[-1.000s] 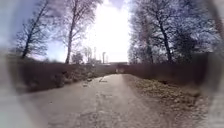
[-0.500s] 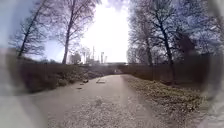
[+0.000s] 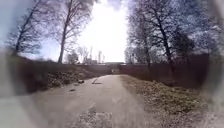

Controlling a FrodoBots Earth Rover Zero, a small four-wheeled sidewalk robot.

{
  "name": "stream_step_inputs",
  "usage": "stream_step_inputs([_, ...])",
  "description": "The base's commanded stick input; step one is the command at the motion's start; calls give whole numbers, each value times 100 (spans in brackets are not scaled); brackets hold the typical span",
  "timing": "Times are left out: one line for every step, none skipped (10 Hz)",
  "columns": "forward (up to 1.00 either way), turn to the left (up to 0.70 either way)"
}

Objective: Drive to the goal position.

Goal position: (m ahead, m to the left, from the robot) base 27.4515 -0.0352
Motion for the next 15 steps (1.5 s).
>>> stream_step_inputs([100, 0])
stream_step_inputs([100, 0])
stream_step_inputs([100, 4])
stream_step_inputs([100, 22])
stream_step_inputs([100, 27])
stream_step_inputs([100, 27])
stream_step_inputs([100, 27])
stream_step_inputs([100, 27])
stream_step_inputs([100, 27])
stream_step_inputs([100, 27])
stream_step_inputs([100, 27])
stream_step_inputs([100, 27])
stream_step_inputs([100, 27])
stream_step_inputs([100, 27])
stream_step_inputs([100, 27])
